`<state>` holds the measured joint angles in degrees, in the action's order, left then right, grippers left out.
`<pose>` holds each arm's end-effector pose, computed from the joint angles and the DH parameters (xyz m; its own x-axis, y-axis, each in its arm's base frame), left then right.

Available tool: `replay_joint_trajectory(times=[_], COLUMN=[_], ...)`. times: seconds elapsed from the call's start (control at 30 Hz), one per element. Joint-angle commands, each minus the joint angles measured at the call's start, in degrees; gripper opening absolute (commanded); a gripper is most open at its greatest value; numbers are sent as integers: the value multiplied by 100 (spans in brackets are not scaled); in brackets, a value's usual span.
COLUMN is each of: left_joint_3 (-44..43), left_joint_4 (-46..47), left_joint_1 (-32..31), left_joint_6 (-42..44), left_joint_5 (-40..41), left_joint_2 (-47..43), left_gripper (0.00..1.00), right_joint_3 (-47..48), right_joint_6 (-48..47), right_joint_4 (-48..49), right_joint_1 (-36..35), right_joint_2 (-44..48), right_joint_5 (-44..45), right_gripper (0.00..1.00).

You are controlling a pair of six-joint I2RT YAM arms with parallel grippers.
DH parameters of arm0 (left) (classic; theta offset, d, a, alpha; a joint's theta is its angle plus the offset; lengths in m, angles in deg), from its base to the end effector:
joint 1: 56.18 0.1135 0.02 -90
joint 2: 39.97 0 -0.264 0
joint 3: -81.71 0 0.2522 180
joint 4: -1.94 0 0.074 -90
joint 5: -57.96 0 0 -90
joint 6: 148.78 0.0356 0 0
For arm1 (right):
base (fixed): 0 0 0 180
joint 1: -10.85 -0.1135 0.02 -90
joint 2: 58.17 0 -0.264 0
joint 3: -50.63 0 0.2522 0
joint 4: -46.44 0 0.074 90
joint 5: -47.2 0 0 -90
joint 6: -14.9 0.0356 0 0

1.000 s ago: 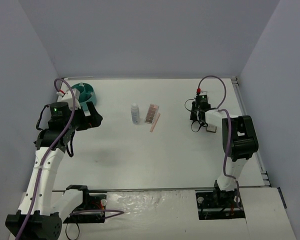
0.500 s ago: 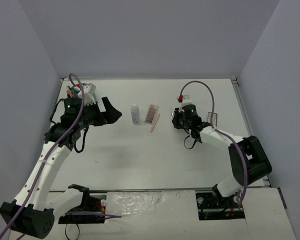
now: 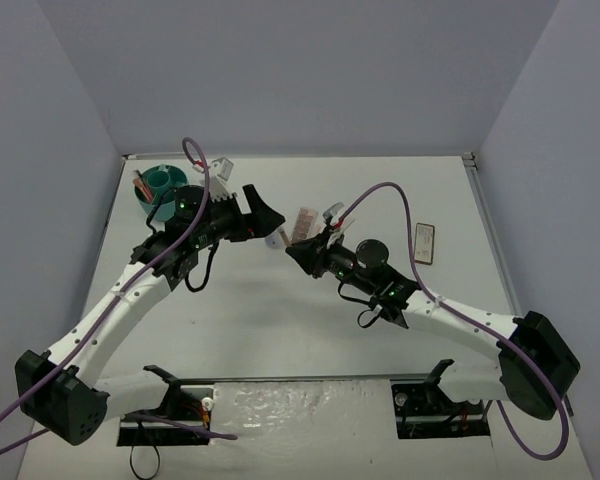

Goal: Organize the makeup

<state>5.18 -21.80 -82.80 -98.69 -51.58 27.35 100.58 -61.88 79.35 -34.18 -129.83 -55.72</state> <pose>0.2372 -0.1322 0.3705 -0.6287 -0.3612 -0.6887 0.4020 0.6071 -0.6854 0.1907 0.2022 0.2919 -0.0595 0.2558 -0.9649 -0.8536 0.4881 0.1821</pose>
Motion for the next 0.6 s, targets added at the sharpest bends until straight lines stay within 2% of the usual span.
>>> replay_joint_trajectory(times=[0.0,0.07,0.1,0.23,0.27,0.33,0.4,0.5,0.57], left_joint_3=[-356,-337,-327,-237,-237,-263,-299,-382,-517], left_joint_4=[725,699,706,717,717,664,636,478,156], left_joint_1=[-239,-325,-334,-448,-449,-449,-449,-455,-445], left_joint_6=[-248,-277,-280,-262,-245,-183,-111,51,305], left_joint_5=[83,90,90,213,213,249,312,468,735], left_joint_2=[85,144,156,141,141,150,141,121,118], left_gripper=[78,68,67,24,23,3,0,0,0], right_joint_3=[102,68,64,64,64,82,92,161,226], right_joint_6=[263,370,396,426,418,409,391,363,343], right_joint_4=[1140,1314,1335,1379,1379,1378,1324,1155,955], right_joint_1=[-46,-57,-65,-67,-67,-67,-67,-59,-46], right_joint_2=[28,-2,-13,-58,-50,-76,-95,-127,-104], right_joint_5=[-200,-274,-294,-246,-237,-227,-175,-124,1], right_gripper=[0,0,0,5,7,20,32,72,87])
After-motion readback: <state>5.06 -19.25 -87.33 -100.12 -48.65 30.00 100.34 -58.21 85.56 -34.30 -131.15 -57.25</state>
